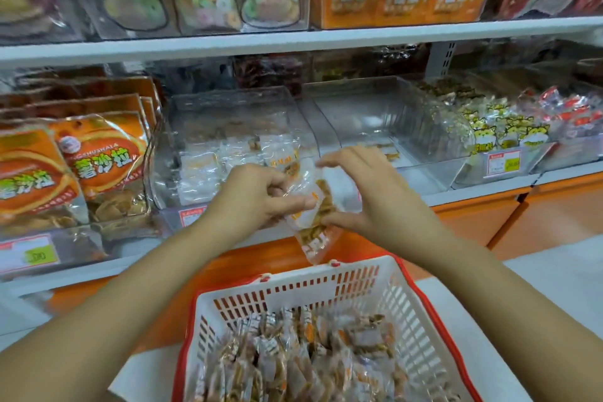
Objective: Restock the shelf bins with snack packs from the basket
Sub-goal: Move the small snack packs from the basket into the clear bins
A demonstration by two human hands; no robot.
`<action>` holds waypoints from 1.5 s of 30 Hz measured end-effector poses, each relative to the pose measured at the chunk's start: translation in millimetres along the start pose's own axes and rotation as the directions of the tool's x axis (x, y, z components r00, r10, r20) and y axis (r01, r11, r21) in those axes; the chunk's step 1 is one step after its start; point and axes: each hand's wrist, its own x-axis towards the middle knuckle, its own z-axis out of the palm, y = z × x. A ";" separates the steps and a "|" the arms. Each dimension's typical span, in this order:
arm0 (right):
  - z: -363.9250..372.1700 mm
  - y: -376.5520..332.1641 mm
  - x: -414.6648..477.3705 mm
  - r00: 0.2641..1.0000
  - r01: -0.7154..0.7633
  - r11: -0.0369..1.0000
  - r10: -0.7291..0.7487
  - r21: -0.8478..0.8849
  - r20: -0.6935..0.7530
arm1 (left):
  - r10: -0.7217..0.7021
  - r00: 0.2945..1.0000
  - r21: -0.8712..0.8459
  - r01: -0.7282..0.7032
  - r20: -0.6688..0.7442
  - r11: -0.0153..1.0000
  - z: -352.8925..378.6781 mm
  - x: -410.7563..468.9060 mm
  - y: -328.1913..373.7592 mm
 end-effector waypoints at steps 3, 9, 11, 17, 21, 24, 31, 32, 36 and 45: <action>-14.7 -7.9 27.2 0.976 0.013 0.996 0.008 -0.093 0.220 | 0.266 0.964 0.276 -0.258 0.009 0.926 -11.4 10.5 -2.3; -34.8 -13.7 79.5 0.920 -0.009 0.974 0.096 -0.227 0.379 | 0.316 0.931 0.125 -0.297 -0.182 0.947 -20.8 24.8 -10.1; -46.6 -11.6 93.0 0.933 -0.048 0.955 0.148 -0.293 0.327 | 0.221 0.947 0.135 -0.194 -0.235 0.972 -23.9 31.7 -23.8; -49.1 -9.6 128.1 0.941 -0.240 0.944 0.284 -0.228 0.183 | 0.123 0.979 0.470 -0.187 0.164 0.863 -21.5 42.6 -68.3; -29.1 -22.0 146.2 0.885 -0.307 0.916 0.375 -0.260 0.275 | 0.073 0.948 0.473 -0.220 0.308 0.853 -15.0 50.7 -60.8; -12.6 -33.6 160.2 0.851 -0.263 0.849 0.428 -0.458 0.304 | -0.008 0.933 0.503 -0.187 0.359 0.844 -16.0 56.0 -59.0; 23.5 -25.5 177.5 0.631 -0.398 0.843 0.537 -0.362 0.560 | 0.003 0.946 0.476 -0.167 0.325 0.864 -29.2 52.9 -71.4; 30.3 -22.4 177.8 0.545 -0.420 0.824 0.565 -0.381 0.620 | 0.017 0.949 0.464 -0.169 0.314 0.870 -30.6 52.5 -73.0; 50.2 -13.1 176.1 0.564 -0.290 0.846 0.529 -0.447 0.635 | 0.007 0.962 0.433 -0.130 0.273 0.892 -33.1 53.6 -80.0; 83.2 -15.0 149.2 0.932 -0.132 0.746 0.318 -0.653 0.175 | -0.086 0.979 0.346 0.018 0.183 0.938 -33.1 52.7 -76.7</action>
